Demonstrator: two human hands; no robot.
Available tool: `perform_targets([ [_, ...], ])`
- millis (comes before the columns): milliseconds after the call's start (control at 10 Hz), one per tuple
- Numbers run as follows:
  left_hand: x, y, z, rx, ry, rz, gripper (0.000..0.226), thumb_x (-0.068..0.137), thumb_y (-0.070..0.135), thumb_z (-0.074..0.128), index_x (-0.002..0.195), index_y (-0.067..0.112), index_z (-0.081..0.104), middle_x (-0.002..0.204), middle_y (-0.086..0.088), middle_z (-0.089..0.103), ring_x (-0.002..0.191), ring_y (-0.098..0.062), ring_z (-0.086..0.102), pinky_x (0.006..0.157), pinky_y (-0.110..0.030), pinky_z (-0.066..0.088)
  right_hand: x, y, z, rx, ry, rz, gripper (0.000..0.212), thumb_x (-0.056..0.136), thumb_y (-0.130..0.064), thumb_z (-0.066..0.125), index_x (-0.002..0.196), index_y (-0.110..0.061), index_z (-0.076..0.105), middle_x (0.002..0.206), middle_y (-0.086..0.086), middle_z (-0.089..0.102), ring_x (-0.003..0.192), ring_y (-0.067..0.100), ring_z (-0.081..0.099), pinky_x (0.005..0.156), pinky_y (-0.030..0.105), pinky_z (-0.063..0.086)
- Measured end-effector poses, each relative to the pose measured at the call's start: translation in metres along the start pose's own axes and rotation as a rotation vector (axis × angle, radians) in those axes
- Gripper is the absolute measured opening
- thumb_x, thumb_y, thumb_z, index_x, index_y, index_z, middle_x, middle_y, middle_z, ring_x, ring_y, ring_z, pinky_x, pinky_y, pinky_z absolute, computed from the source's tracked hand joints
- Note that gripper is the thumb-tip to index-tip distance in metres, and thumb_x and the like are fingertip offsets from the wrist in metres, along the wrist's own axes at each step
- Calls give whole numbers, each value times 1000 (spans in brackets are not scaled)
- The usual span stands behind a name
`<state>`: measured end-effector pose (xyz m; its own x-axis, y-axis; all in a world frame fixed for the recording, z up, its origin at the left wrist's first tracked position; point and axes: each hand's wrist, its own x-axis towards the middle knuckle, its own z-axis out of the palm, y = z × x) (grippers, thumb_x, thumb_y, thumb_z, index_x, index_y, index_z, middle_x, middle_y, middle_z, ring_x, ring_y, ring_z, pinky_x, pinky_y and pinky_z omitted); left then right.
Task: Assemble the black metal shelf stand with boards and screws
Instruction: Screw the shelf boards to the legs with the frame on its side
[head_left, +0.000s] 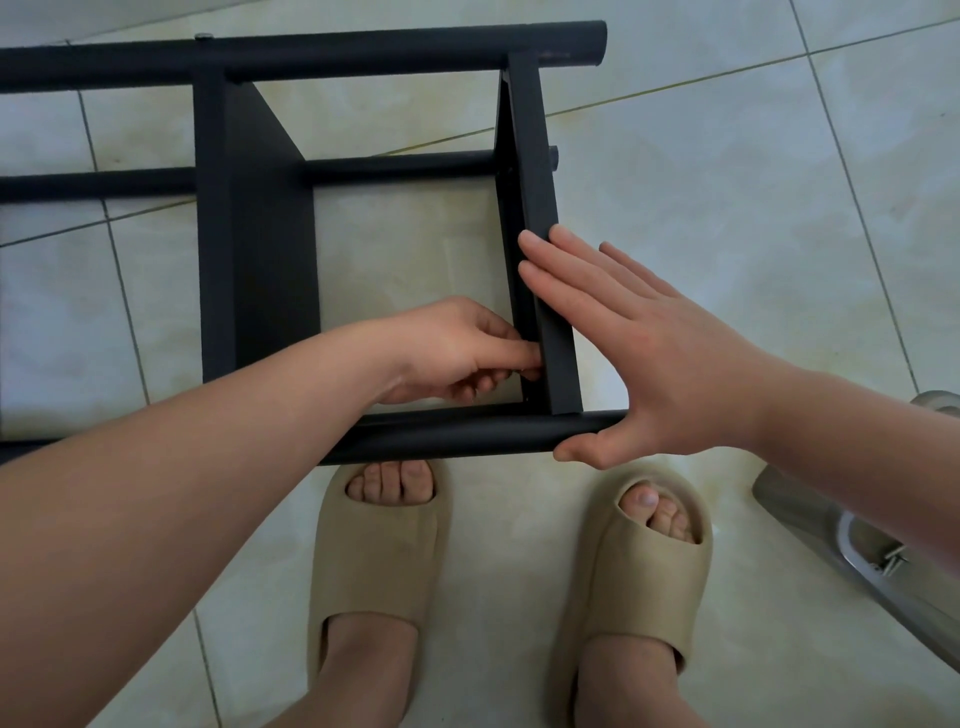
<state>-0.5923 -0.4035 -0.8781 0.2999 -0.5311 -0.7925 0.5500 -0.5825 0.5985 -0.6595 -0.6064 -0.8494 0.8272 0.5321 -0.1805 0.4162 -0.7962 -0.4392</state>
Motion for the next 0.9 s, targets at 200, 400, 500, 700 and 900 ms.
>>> perform_targets([
  [200,0,1,-1,-97,-104,-9,5,91,4,67,94,5,72,72,-4,68,63,-9,64,64,-19,54,0,0,-1,6,-10,9,122,69,-77,61,161,-11,15,170,0,2,156,16,-3,127,48,11],
  [400,0,6,2,-46,-114,-2,11,94,4,62,90,7,73,76,-2,71,67,-9,64,66,-19,53,0,-1,-1,7,-16,15,123,69,-77,62,161,-11,15,170,-1,2,156,15,-3,127,48,11],
  [500,0,7,3,-43,-148,-30,14,93,0,61,89,6,72,70,0,68,63,-8,61,62,-17,50,0,-1,-2,11,-16,14,123,69,-77,63,161,-11,14,170,-1,2,156,16,-3,126,49,12],
  [700,0,13,-1,-13,-192,-77,15,94,-1,59,93,7,71,76,-3,74,68,-10,69,64,-18,54,0,-2,-2,17,-18,17,123,69,-77,62,161,-10,15,170,0,2,156,16,-3,126,49,12],
  [900,2,16,-2,78,-202,-90,10,93,6,63,90,12,71,78,-1,72,70,-10,66,65,-20,52,0,-2,-2,23,-13,15,123,69,-76,63,161,-10,16,170,1,3,157,16,-2,126,49,13],
])
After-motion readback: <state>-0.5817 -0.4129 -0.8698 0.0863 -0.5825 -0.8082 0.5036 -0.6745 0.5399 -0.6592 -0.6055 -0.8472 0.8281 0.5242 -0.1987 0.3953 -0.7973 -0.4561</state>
